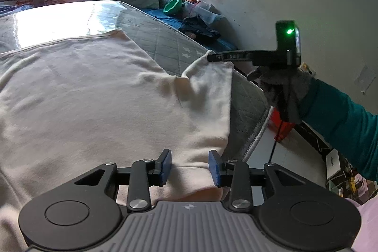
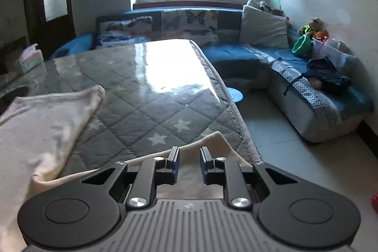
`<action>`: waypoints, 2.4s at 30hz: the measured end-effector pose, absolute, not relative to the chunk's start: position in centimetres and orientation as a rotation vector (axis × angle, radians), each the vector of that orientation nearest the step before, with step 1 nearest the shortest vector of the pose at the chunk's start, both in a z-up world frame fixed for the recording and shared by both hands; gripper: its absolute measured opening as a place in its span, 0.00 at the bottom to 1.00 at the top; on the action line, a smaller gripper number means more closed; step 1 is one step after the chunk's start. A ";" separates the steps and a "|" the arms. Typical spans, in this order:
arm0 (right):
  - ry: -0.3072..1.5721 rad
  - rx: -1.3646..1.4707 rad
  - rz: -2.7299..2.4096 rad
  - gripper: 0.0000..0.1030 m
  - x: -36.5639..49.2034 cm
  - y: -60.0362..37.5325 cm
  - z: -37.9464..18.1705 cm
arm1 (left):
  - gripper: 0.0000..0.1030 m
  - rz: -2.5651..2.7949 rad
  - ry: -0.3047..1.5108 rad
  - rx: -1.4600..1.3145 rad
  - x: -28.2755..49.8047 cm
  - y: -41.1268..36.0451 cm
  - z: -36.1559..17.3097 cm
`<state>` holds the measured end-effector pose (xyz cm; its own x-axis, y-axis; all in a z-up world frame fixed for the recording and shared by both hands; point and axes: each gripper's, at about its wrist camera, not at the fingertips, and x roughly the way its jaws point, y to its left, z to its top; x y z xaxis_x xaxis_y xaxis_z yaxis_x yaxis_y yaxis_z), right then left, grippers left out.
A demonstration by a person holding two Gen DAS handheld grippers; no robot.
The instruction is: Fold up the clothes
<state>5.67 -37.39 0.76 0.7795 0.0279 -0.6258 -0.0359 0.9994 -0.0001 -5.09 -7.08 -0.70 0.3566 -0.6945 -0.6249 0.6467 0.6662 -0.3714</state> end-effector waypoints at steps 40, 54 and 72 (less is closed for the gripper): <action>0.706 0.016 0.040 0.45 4.1 -35.6 0.1 | 0.08 0.218 0.617 -0.002 -0.4 16.9 -0.6; 0.704 0.005 0.044 0.51 4.0 -35.5 0.1 | 0.34 0.217 0.594 -0.006 -2.6 14.2 1.0; 0.701 0.011 0.053 0.54 3.9 -35.5 -0.1 | 0.20 -0.030 0.633 -0.089 -5.5 8.6 -1.3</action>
